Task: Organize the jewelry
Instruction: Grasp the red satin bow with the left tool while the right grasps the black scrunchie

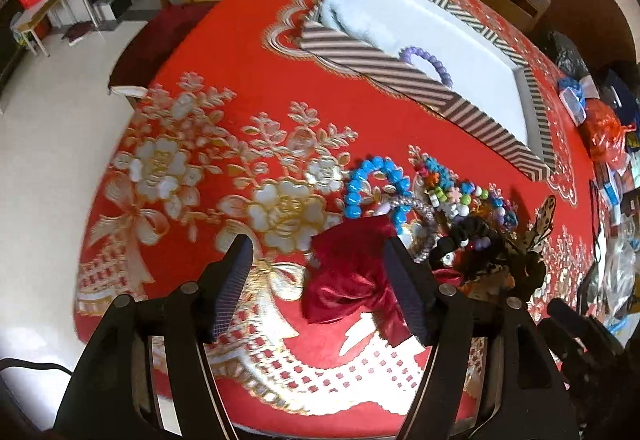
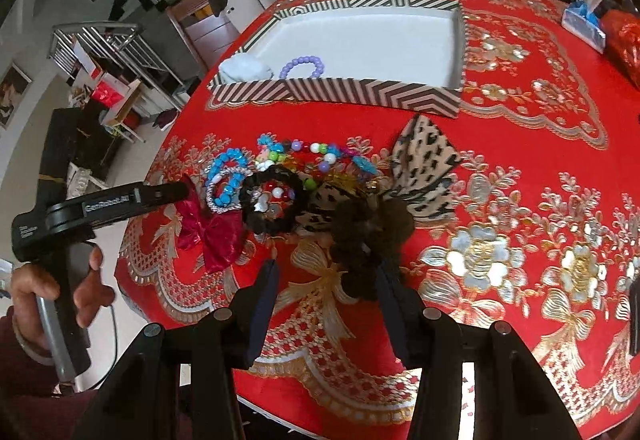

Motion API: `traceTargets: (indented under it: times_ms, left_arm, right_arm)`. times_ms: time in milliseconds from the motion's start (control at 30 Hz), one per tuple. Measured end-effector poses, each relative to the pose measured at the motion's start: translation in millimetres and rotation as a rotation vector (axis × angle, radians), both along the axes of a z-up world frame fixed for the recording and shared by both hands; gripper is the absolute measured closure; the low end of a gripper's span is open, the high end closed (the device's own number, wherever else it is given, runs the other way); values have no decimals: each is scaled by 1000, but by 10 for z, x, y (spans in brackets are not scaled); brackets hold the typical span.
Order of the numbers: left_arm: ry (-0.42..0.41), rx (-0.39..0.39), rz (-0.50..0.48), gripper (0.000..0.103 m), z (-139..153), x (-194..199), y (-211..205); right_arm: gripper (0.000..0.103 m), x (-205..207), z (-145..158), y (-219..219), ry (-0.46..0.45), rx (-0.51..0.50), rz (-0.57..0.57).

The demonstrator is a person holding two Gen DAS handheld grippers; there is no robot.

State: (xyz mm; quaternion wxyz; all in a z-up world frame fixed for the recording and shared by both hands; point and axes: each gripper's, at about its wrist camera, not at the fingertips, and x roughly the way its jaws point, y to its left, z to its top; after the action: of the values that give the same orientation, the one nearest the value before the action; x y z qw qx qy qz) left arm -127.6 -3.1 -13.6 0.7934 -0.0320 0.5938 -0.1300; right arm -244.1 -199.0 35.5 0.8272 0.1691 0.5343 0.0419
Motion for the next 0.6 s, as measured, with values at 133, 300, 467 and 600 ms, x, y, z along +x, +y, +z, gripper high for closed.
traceTargets:
  times_ms: [133,300,467,600]
  left_arm:
    - [41,-38,-10,81,-122,2,-25]
    - [48,-51,-36,96,-128,-41,20]
    - [18,-65,-45,99,10,-44,140]
    - [26,-72,-44,99,33,-34,225]
  right_arm:
    - [56,138,24,108,-34,-22,31]
    - [66,422,-20,257,-52,-74,88]
    - [70,660,-138,332,-42,-126,144]
    - [71,730,-162,313,-35,-126,149]
